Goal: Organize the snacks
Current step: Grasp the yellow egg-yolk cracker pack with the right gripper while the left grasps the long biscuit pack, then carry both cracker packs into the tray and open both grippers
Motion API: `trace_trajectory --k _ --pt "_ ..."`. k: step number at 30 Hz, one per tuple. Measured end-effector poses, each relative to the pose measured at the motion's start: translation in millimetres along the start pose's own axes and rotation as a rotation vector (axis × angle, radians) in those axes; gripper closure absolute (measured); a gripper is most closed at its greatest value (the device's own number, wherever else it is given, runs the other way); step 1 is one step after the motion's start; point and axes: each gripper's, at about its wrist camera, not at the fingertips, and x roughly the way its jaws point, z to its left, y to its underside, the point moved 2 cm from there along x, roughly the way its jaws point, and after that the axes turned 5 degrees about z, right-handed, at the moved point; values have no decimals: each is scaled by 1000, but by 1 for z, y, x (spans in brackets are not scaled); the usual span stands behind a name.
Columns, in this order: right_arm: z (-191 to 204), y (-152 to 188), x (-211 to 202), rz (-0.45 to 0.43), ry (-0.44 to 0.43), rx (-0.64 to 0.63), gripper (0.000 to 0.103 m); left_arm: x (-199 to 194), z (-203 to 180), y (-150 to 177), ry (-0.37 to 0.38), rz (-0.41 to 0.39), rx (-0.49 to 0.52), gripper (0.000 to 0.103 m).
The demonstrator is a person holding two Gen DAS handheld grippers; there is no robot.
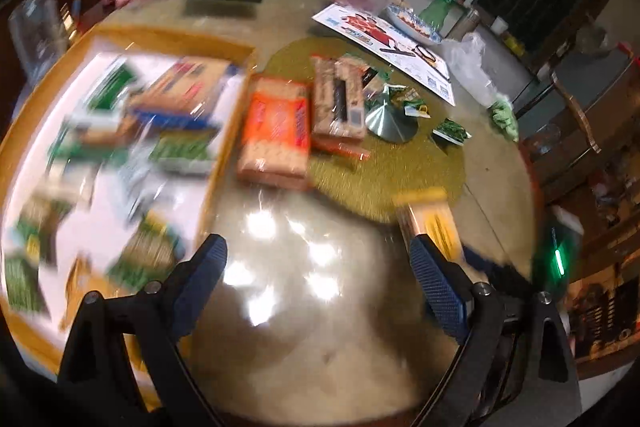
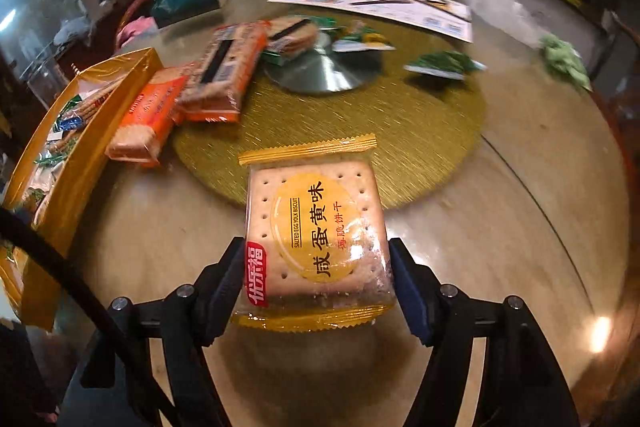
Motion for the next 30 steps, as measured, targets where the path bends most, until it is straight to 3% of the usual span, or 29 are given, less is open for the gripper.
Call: trace_trajectory --k 2,5,9,12,13,15,18,21,23,28,30 --pt "-8 10 -6 -15 12 44 33 20 -17 -28 -82 26 51 11" --pt "-8 19 -12 -23 11 73 33 52 -38 -75 -140 -8 109 11" --pt "-9 22 -14 -30 1 92 33 100 -40 -112 -246 40 83 12" --pt "-7 23 -14 -37 2 71 33 114 -41 -109 -245 52 91 14" --pt "-7 24 -14 -38 -2 67 32 113 -43 -107 -250 28 99 23" --pt "-8 25 -14 -45 -12 71 32 114 -49 -104 -258 26 132 28" --pt "-13 24 -15 -51 -39 99 32 120 -54 -106 -288 31 156 28" --pt "-15 22 -15 -42 -53 124 32 140 -54 -109 -290 103 159 31" --pt "-15 21 -15 -31 -52 139 32 136 -54 -104 -280 67 157 42" --pt "-13 24 -16 -31 -47 124 34 119 -51 -75 -253 102 163 43" --pt "-14 25 -17 -32 -58 115 34 106 -50 -55 -189 113 156 43"
